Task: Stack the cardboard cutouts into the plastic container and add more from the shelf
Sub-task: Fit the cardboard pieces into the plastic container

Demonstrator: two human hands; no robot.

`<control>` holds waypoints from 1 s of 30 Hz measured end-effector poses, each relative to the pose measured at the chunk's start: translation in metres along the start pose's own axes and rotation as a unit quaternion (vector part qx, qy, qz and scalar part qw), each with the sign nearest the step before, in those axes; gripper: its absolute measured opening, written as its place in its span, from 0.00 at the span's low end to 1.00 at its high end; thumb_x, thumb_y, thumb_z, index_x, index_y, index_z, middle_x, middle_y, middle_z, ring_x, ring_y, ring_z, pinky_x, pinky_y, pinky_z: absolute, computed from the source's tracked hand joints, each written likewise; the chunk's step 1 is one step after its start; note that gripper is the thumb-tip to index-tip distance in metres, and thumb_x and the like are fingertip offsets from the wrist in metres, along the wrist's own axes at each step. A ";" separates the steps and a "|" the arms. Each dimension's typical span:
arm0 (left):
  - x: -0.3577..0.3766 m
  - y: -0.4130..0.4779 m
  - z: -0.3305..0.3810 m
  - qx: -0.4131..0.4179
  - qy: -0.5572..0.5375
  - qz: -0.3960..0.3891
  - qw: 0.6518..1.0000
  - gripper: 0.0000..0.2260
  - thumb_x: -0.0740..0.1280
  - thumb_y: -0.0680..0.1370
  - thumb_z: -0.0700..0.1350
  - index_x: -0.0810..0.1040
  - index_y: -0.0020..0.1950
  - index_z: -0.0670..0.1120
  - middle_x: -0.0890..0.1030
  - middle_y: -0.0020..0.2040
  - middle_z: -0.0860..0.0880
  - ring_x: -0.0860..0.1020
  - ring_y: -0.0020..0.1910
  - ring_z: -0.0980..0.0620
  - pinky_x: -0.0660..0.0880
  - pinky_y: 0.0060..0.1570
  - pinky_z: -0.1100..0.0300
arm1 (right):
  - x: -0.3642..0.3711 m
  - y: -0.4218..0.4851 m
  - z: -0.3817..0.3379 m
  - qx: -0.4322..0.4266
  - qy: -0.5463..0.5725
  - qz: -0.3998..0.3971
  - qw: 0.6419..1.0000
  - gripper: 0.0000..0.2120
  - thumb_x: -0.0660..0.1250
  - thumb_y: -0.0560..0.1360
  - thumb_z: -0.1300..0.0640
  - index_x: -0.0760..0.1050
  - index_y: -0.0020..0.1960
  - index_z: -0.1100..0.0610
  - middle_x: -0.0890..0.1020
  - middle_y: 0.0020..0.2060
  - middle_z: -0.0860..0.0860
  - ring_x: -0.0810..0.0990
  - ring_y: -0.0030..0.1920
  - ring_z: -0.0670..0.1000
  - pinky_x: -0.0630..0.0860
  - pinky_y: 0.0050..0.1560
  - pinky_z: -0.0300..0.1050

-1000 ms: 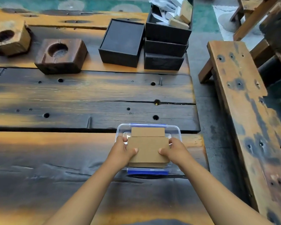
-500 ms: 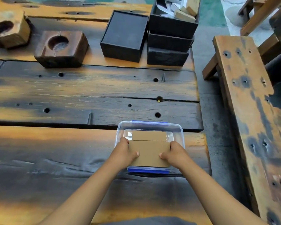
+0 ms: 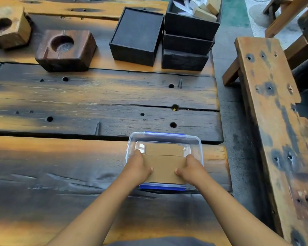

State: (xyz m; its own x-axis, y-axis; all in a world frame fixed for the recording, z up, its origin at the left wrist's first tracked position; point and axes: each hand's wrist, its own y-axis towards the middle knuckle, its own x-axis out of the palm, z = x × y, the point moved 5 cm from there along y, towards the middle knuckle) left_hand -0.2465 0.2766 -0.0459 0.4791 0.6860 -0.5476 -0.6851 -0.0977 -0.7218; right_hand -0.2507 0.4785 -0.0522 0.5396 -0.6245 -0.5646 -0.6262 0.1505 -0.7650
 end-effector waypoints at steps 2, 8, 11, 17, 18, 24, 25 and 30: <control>0.000 0.000 0.000 -0.005 0.004 0.000 1.000 0.22 0.69 0.75 0.49 0.64 0.62 0.44 0.75 0.60 0.44 0.75 0.53 0.45 0.71 0.48 0.56 | 0.001 0.002 0.001 0.000 -0.002 -0.002 1.000 0.20 0.72 0.72 0.52 0.69 0.58 0.59 0.77 0.58 0.57 0.77 0.55 0.56 0.75 0.54 0.48; 0.000 0.001 0.001 -0.011 -0.007 -0.004 1.000 0.21 0.70 0.74 0.48 0.65 0.62 0.45 0.74 0.61 0.44 0.76 0.55 0.45 0.76 0.54 0.52 | 0.001 0.004 0.000 -0.014 -0.006 -0.005 1.000 0.21 0.72 0.72 0.52 0.67 0.59 0.57 0.77 0.57 0.55 0.76 0.51 0.54 0.75 0.54 0.49; -0.001 0.001 0.002 -0.019 -0.003 -0.009 1.000 0.22 0.70 0.74 0.48 0.65 0.62 0.45 0.74 0.61 0.44 0.76 0.55 0.45 0.75 0.52 0.53 | 0.000 0.004 -0.001 -0.027 -0.007 0.003 1.000 0.23 0.73 0.72 0.52 0.66 0.61 0.56 0.77 0.57 0.55 0.77 0.52 0.54 0.75 0.55 0.49; -0.003 0.002 0.003 -0.033 0.006 -0.022 0.999 0.24 0.71 0.74 0.48 0.64 0.64 0.44 0.74 0.62 0.43 0.76 0.56 0.44 0.75 0.55 0.51 | 0.001 0.006 -0.002 -0.037 -0.013 -0.003 0.999 0.29 0.73 0.71 0.52 0.65 0.67 0.53 0.77 0.60 0.55 0.78 0.57 0.55 0.74 0.55 0.48; -0.004 0.003 0.003 -0.035 0.007 -0.027 0.999 0.25 0.71 0.74 0.49 0.64 0.64 0.44 0.74 0.61 0.43 0.77 0.56 0.43 0.76 0.56 0.50 | 0.001 0.007 -0.002 -0.037 -0.015 -0.004 0.999 0.28 0.72 0.71 0.52 0.65 0.67 0.53 0.77 0.60 0.54 0.78 0.55 0.55 0.74 0.54 0.47; -0.005 0.005 0.005 -0.043 0.007 -0.047 0.998 0.27 0.73 0.73 0.49 0.63 0.66 0.46 0.75 0.61 0.45 0.77 0.57 0.44 0.78 0.58 0.46 | 0.002 0.010 0.000 -0.032 -0.027 -0.008 0.999 0.27 0.72 0.71 0.51 0.66 0.66 0.53 0.77 0.60 0.54 0.78 0.56 0.55 0.75 0.55 0.48; -0.005 0.005 0.005 -0.043 0.006 -0.046 0.998 0.27 0.73 0.73 0.49 0.63 0.66 0.46 0.75 0.61 0.45 0.76 0.57 0.44 0.78 0.58 0.46 | 0.002 0.010 0.000 -0.031 -0.028 -0.008 0.999 0.26 0.72 0.71 0.51 0.66 0.65 0.53 0.77 0.60 0.54 0.78 0.57 0.55 0.75 0.55 0.48; -0.004 0.005 0.006 -0.037 0.018 -0.036 0.998 0.28 0.72 0.73 0.49 0.62 0.68 0.45 0.75 0.63 0.44 0.77 0.58 0.44 0.76 0.59 0.49 | 0.001 0.008 -0.002 -0.041 -0.043 -0.004 0.998 0.25 0.70 0.72 0.52 0.66 0.65 0.54 0.75 0.61 0.55 0.77 0.58 0.56 0.77 0.59 0.51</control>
State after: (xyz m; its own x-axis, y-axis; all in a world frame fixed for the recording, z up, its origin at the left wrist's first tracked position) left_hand -0.2551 0.2773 -0.0447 0.5464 0.6669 -0.5066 -0.6058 -0.1028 -0.7889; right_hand -0.2562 0.4773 -0.0584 0.5895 -0.5560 -0.5859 -0.6637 0.0800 -0.7437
